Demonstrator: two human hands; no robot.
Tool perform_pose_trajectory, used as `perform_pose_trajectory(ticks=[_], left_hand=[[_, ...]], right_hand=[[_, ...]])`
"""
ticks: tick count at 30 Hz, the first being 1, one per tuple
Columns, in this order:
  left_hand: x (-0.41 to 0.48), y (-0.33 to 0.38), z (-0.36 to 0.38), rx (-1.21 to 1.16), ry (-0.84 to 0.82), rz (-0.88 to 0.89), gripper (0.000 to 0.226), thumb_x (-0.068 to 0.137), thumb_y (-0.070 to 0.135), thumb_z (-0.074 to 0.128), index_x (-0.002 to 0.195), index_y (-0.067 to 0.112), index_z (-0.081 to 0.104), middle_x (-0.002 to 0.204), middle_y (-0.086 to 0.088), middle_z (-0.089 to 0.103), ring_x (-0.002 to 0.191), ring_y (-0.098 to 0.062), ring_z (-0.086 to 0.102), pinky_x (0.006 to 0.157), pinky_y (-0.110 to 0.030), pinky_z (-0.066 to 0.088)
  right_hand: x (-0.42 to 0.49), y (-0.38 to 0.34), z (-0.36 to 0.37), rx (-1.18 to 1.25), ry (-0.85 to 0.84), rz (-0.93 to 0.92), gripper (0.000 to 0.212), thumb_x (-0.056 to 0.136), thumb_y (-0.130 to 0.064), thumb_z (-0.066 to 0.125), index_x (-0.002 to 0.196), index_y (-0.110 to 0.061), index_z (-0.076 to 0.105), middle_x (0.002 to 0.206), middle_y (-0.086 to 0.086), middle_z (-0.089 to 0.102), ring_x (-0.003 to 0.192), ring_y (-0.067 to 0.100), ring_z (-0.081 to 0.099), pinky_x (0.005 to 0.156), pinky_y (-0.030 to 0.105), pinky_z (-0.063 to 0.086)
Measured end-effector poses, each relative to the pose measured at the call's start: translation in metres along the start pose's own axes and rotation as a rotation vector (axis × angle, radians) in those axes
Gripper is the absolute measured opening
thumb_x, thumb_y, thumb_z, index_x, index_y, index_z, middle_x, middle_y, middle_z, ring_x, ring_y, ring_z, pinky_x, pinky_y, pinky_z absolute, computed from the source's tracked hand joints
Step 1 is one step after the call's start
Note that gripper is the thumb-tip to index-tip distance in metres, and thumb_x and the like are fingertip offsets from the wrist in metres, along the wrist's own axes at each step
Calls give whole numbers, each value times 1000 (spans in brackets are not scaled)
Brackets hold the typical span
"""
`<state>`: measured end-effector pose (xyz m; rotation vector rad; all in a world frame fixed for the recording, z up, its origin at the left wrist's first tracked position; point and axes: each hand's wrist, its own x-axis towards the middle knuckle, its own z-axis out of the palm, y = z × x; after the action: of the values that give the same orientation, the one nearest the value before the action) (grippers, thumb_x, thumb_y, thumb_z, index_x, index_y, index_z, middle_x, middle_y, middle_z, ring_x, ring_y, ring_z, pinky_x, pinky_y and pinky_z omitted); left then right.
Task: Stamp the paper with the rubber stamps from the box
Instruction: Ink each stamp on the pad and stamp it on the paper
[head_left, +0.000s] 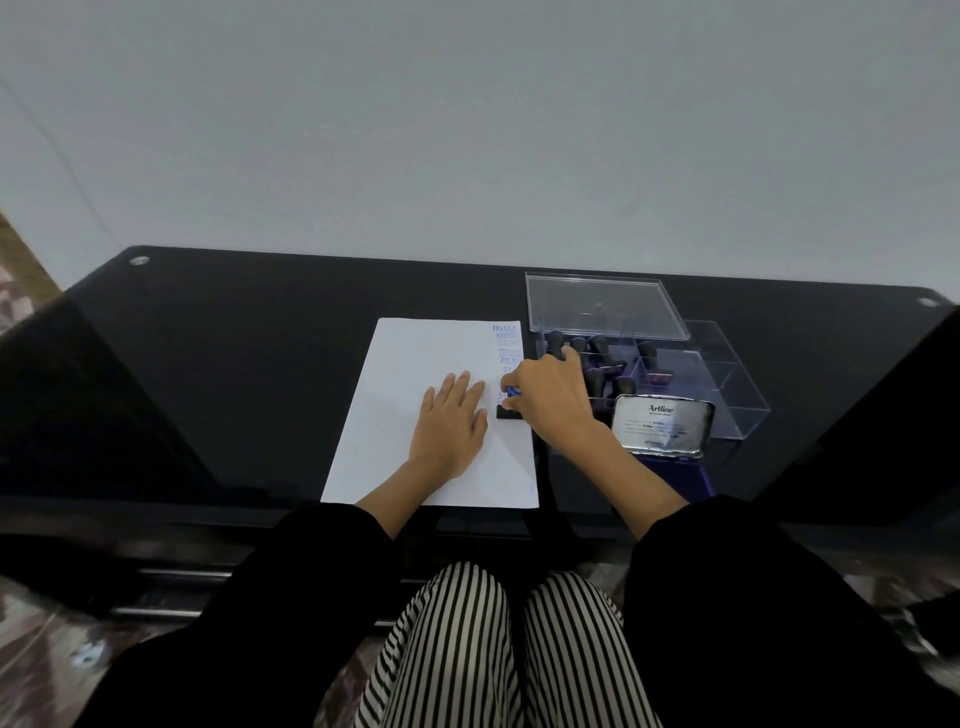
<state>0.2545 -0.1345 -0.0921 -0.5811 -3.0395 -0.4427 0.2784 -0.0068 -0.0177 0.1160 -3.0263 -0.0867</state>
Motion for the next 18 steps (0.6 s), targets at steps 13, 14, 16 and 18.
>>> perform_pose_trajectory(ticks=[13,14,16,18], left_hand=[[-1,-2,3,-22,32,18,49,101,29,24,148,17,19,158,-4,12,148,-21,5,120,-37,3],[-1,-2,3,-24,37,19,49,101,28,24,148,17,19,158,-4,12,148,-21,5,120,-37,4],[-1,-2,2,-22,45,22,48,101,28,24,148,16,19,158,-4,12,148,-21,5,120,-36,4],[-1,-2,3,-19,45,20,49,101,29,24,148,17,19,158,-4,12,148,-20,5,120,-36,3]], right_hand=[[25,6,-9,59,-73,15,20,91,-32,57,101,-21,70,100,4,70,102,24,60,112,50,20],[27,6,-8,63,-72,19,20,91,-32,57,100,-21,70,100,4,69,101,24,60,111,50,20],[30,6,-7,63,-80,28,19,91,-31,57,99,-20,70,101,4,69,101,24,61,111,51,20],[31,5,-7,47,-77,39,19,91,-31,57,100,-19,69,100,5,70,101,25,62,112,53,17]])
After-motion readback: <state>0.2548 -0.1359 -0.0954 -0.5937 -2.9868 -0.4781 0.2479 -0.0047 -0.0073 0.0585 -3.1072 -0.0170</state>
